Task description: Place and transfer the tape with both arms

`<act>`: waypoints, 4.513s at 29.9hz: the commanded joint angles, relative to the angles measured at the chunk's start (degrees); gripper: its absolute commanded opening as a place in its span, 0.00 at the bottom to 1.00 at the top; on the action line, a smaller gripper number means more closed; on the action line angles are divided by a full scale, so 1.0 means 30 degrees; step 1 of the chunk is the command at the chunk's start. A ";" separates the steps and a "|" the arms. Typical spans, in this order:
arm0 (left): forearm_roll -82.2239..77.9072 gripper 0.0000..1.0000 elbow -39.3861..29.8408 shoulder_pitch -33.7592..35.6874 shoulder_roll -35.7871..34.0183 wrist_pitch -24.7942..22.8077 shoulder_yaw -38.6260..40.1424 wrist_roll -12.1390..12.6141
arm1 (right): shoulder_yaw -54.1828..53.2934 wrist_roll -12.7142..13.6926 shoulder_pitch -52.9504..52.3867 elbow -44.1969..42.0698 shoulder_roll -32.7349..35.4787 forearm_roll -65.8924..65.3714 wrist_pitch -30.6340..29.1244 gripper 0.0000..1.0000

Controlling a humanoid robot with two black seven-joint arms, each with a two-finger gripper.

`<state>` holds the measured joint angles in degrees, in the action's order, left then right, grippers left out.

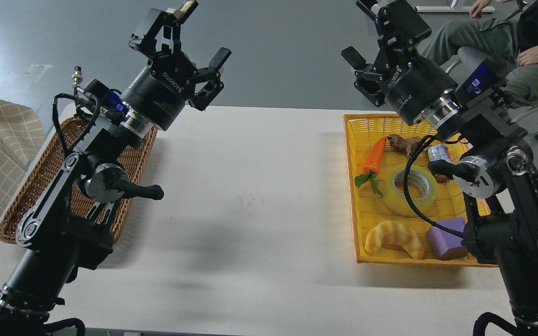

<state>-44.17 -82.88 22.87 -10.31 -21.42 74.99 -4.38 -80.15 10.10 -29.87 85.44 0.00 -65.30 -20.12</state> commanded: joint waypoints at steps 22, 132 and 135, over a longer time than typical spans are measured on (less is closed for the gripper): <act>0.0047 0.98 0.0117 -0.0094 0.0069 -0.0154 -0.0035 0.0025 | -0.0147 -0.0114 0.0260 0.0553 0.0001 0.0030 -0.0148 1.00; -0.0392 0.98 -0.0439 -0.1179 -0.0048 0.0169 0.0902 -0.1938 | 0.4039 -0.0378 0.0291 0.2135 0.8698 -0.7641 0.0350 0.97; -0.0392 0.98 -0.0439 -0.1149 -0.0135 0.0169 0.1077 -0.1967 | 0.5239 -0.0582 -0.0003 0.2164 1.0366 -1.0883 0.0263 0.97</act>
<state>-45.36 -84.21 19.31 -10.48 -20.92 77.78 -10.16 -67.51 8.90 -29.27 91.89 26.83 -89.72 -19.05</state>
